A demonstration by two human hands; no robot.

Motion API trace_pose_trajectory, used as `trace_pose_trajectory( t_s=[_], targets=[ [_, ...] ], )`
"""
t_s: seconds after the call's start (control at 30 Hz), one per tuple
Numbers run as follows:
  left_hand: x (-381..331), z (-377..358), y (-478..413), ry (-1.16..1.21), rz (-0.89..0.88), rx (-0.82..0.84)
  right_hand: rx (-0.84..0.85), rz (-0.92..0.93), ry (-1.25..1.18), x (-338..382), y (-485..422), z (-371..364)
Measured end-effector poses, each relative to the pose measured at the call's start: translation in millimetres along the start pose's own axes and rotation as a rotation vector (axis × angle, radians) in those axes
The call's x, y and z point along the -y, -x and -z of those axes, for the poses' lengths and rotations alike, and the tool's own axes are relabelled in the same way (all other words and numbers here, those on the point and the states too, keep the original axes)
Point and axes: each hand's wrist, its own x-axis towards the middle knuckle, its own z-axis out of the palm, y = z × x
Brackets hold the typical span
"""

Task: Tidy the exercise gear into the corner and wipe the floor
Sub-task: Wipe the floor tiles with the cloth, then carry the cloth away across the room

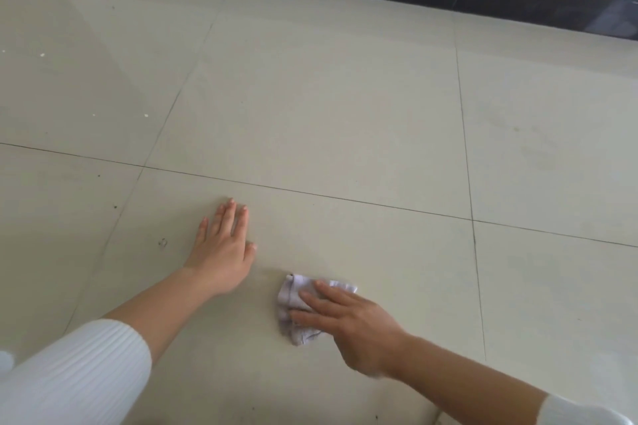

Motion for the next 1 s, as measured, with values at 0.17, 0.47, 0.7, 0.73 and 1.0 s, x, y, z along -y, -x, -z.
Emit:
trace_pose_trajectory(
  t_s=[0.17, 0.47, 0.7, 0.73, 1.0],
  targets=[
    [-1.2, 0.7, -1.0, 0.007, -0.004, 0.004, -0.161, -0.482, -0.368, -17.1, -17.4, 35.5],
    [-5.3, 5.7, 4.5, 0.049, 0.018, 0.054, 0.182, -0.606, -0.159, 2.7, -37.3, 36.8],
    [13.3, 66.1, 86.1, 0.231, 0.064, 0.044, 0.162, -0.677, -0.296, 59.4, -80.8, 130.7],
    [18.9, 85.2, 106.9, 0.26, 0.082, 0.018, 0.164, -0.659, -0.291, 75.3, -88.8, 151.9],
    [102.7, 306.7, 288.0, 0.427, 0.276, -0.193, 0.241, -0.462, -0.166, 269.3, -179.8, 368.4]
  ],
)
